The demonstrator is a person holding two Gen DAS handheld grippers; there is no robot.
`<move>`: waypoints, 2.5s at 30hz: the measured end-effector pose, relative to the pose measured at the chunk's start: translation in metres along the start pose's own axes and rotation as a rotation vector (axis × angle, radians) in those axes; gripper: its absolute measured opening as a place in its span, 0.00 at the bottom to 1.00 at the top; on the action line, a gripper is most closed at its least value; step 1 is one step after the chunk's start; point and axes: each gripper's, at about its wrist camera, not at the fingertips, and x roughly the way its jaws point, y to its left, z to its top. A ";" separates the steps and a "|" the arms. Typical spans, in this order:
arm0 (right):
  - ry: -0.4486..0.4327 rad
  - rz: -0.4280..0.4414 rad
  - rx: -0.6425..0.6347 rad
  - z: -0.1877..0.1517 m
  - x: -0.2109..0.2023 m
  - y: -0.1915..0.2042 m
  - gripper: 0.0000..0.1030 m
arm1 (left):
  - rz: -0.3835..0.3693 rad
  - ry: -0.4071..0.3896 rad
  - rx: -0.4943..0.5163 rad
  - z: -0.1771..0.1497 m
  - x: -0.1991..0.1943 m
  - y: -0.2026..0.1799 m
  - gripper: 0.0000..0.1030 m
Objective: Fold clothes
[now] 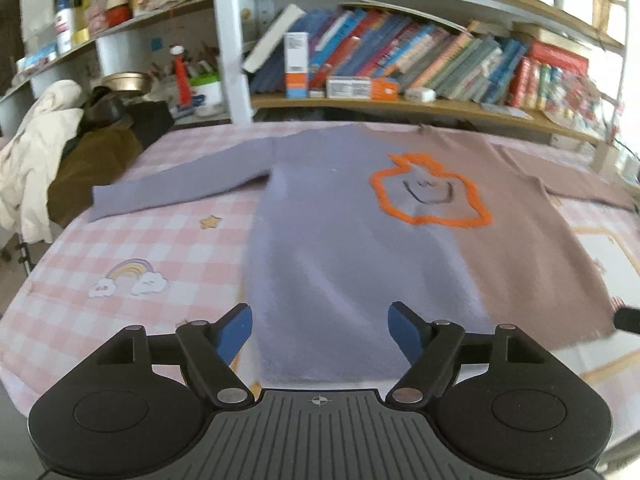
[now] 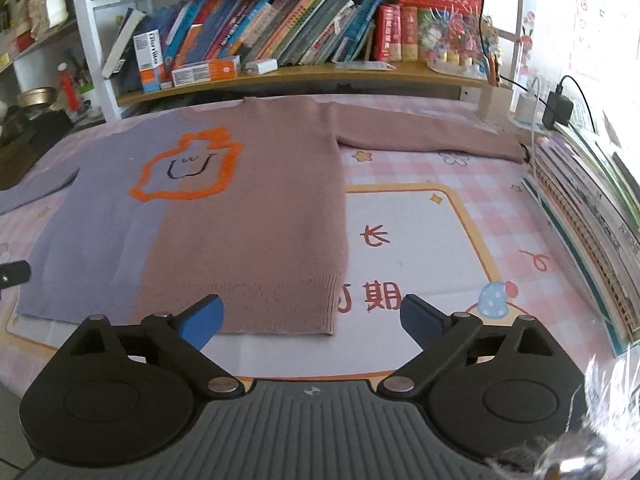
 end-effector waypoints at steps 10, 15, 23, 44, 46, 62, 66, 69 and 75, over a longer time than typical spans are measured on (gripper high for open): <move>-0.008 -0.007 0.005 -0.002 -0.003 0.006 0.99 | -0.006 0.002 0.013 -0.007 -0.008 -0.002 0.82; -0.009 -0.013 -0.006 0.001 -0.001 0.015 0.99 | -0.012 -0.003 0.006 -0.005 -0.005 0.006 0.82; -0.014 -0.046 0.016 0.012 0.012 0.043 1.00 | -0.035 -0.016 0.023 0.008 0.009 0.034 0.82; -0.013 -0.121 0.027 0.039 0.048 0.146 1.00 | -0.004 -0.005 -0.096 0.044 0.078 0.174 0.83; -0.011 -0.136 0.040 0.039 0.050 0.149 1.00 | 0.015 -0.009 -0.117 0.049 0.085 0.189 0.83; 0.023 -0.275 0.064 0.033 0.047 0.165 1.00 | 0.112 -0.054 -0.391 0.057 0.141 0.302 0.75; 0.042 -0.302 0.059 0.030 0.046 0.168 1.00 | 0.100 -0.068 -0.460 0.056 0.153 0.319 0.71; 0.056 -0.323 0.052 0.028 0.045 0.170 1.00 | 0.109 -0.069 -0.503 0.055 0.163 0.327 0.66; 0.088 -0.353 0.026 0.024 0.045 0.173 1.00 | 0.086 -0.078 -0.558 0.055 0.176 0.340 0.48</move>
